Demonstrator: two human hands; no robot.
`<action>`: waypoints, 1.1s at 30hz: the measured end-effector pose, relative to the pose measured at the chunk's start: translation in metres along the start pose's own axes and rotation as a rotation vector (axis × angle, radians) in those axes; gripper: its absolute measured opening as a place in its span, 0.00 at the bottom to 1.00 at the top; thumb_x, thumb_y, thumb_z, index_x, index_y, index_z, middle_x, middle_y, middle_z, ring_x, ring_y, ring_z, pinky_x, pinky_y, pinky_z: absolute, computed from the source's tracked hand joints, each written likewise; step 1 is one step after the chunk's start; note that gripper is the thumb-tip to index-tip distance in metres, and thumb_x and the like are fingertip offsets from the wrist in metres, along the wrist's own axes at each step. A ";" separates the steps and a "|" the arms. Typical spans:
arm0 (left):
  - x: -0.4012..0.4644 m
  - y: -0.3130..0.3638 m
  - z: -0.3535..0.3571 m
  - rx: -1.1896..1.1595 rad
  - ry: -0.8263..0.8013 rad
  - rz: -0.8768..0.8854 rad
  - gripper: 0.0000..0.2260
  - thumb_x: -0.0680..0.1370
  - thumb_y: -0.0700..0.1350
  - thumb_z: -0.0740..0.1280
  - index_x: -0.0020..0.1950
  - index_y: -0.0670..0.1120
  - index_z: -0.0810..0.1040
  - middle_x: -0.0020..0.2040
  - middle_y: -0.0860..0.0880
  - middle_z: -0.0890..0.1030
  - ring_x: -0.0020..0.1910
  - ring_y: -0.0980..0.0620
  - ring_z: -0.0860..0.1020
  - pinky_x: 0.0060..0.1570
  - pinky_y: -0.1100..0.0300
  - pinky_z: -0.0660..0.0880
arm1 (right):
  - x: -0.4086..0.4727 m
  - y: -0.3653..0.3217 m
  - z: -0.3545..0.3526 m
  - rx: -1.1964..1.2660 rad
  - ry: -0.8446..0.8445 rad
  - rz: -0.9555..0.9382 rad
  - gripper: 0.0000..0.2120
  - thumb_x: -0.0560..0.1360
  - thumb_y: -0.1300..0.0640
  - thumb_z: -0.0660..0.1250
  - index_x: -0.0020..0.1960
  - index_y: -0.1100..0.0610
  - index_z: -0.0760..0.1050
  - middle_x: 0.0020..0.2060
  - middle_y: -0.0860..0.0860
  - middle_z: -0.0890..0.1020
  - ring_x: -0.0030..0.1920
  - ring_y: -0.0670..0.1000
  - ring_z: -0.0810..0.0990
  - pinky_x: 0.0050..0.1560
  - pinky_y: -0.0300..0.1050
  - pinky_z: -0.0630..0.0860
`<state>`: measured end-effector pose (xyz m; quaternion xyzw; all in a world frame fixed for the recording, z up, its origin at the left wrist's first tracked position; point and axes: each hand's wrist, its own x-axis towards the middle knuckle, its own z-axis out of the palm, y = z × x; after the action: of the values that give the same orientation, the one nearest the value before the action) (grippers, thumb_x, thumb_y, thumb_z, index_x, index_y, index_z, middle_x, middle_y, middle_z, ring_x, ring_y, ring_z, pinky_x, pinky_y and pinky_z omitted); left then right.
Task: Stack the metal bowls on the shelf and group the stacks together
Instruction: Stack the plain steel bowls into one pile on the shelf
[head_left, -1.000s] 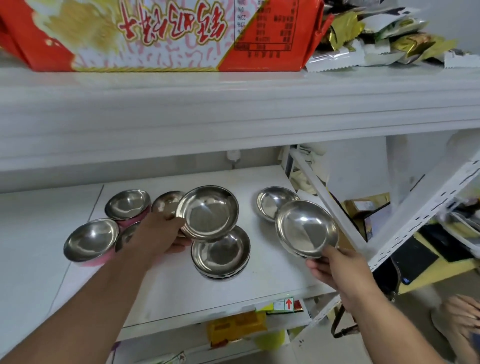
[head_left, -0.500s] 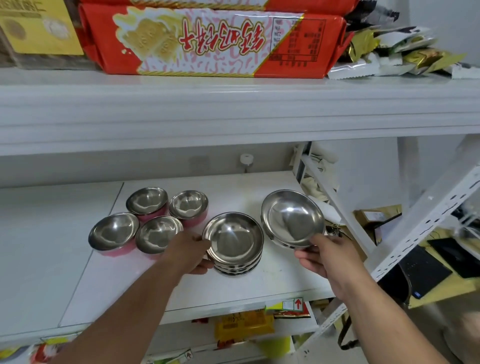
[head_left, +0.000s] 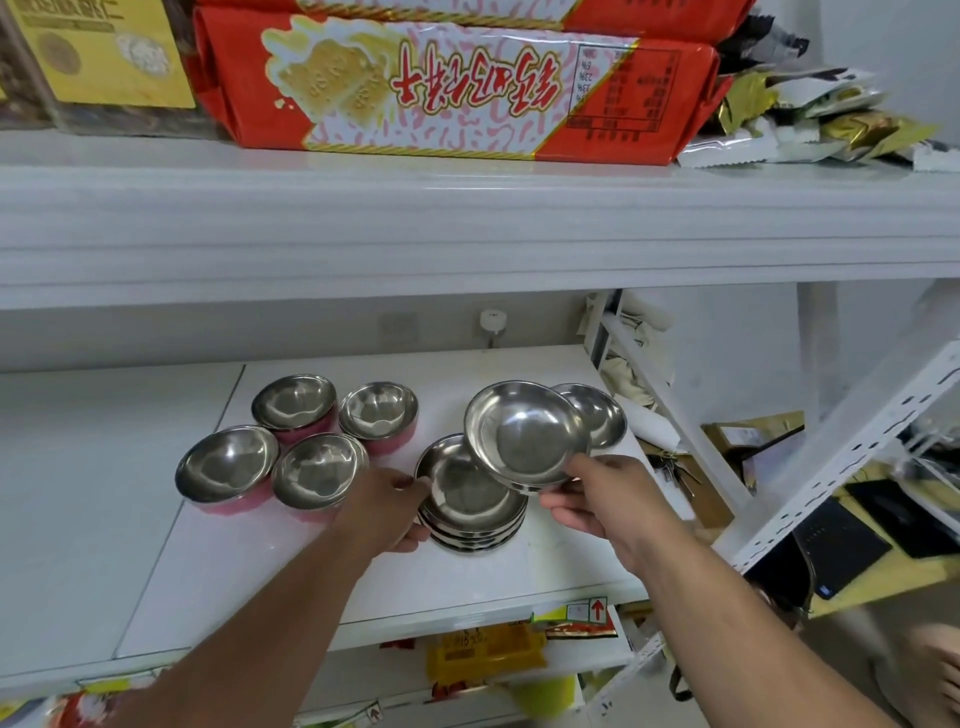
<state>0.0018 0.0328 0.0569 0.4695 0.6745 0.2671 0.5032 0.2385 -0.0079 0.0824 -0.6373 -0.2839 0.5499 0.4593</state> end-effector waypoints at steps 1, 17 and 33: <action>-0.001 -0.003 -0.001 -0.021 0.009 0.000 0.09 0.81 0.46 0.64 0.49 0.41 0.80 0.39 0.43 0.81 0.34 0.46 0.84 0.43 0.47 0.84 | 0.001 0.000 0.005 -0.007 -0.018 0.010 0.09 0.81 0.62 0.65 0.53 0.66 0.82 0.44 0.64 0.89 0.39 0.51 0.89 0.41 0.45 0.87; -0.017 -0.023 -0.007 -0.118 -0.055 0.150 0.12 0.83 0.45 0.60 0.49 0.59 0.79 0.52 0.54 0.84 0.52 0.54 0.82 0.49 0.53 0.82 | 0.002 0.014 0.034 -0.150 -0.028 0.120 0.07 0.81 0.60 0.69 0.54 0.65 0.78 0.46 0.64 0.87 0.46 0.57 0.90 0.44 0.47 0.88; -0.013 0.062 0.038 0.107 0.277 0.420 0.10 0.81 0.47 0.64 0.62 0.54 0.77 0.52 0.54 0.82 0.40 0.63 0.80 0.38 0.72 0.73 | 0.075 -0.005 -0.062 -0.037 0.259 0.095 0.08 0.81 0.59 0.66 0.46 0.63 0.76 0.34 0.59 0.83 0.36 0.56 0.83 0.48 0.55 0.85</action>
<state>0.0604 0.0424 0.1006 0.5843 0.6378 0.3915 0.3138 0.3164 0.0421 0.0525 -0.7238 -0.2018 0.4789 0.4538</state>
